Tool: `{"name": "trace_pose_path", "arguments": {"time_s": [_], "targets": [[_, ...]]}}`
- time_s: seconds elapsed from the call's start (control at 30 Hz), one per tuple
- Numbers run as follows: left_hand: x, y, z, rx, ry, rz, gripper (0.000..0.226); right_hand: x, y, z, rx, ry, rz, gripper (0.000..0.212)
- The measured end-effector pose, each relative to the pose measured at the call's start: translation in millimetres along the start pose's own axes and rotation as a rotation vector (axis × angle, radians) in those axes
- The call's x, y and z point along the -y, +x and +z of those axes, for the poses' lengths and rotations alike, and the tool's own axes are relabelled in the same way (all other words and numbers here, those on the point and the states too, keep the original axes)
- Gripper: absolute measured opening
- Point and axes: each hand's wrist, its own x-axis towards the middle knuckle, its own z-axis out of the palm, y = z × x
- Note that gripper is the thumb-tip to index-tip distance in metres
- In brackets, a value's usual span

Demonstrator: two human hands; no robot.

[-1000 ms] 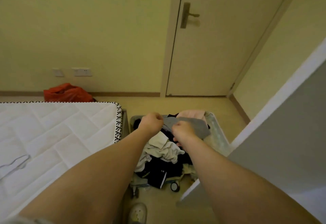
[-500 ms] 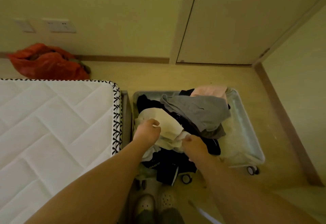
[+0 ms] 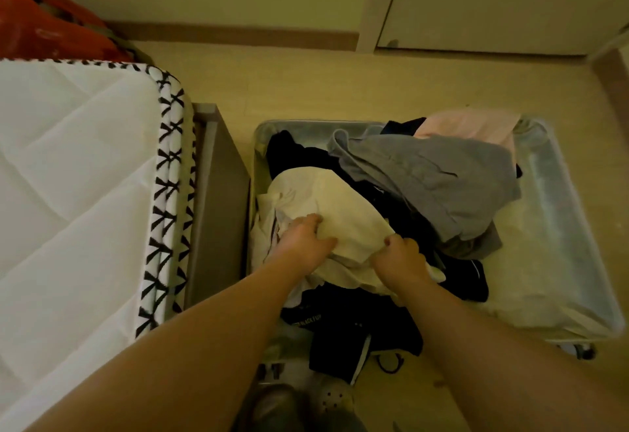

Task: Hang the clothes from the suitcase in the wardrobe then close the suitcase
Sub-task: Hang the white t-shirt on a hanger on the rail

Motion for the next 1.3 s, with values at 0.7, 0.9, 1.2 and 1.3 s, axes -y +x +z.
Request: {"name": "trace_pose_path", "arguments": {"time_s": [0.7,0.9,1.2,1.3], "targets": [[-18.2,24.3,4.0,-0.132,-0.230,-0.195,0.035,12.3,13.8,-1.0,0.110,0.220,-0.151,0.020],[-69.2,-57.6,-47.8,-0.272,-0.481,-0.221,0.039,52.8,-72.3,-56.4,0.090,0.261,-0.223,0.007],[-127.5,-195.7,-113.6,-0.282,-0.824,-0.126,0.033,83.5,-217.0,-115.9,0.013,0.192,-0.388,0.079],[-143.6,-250.0,-127.5,-0.147,-1.042,-0.085,0.021,75.7,-254.0,-115.0,-0.040,0.090,-0.458,0.108]]}}
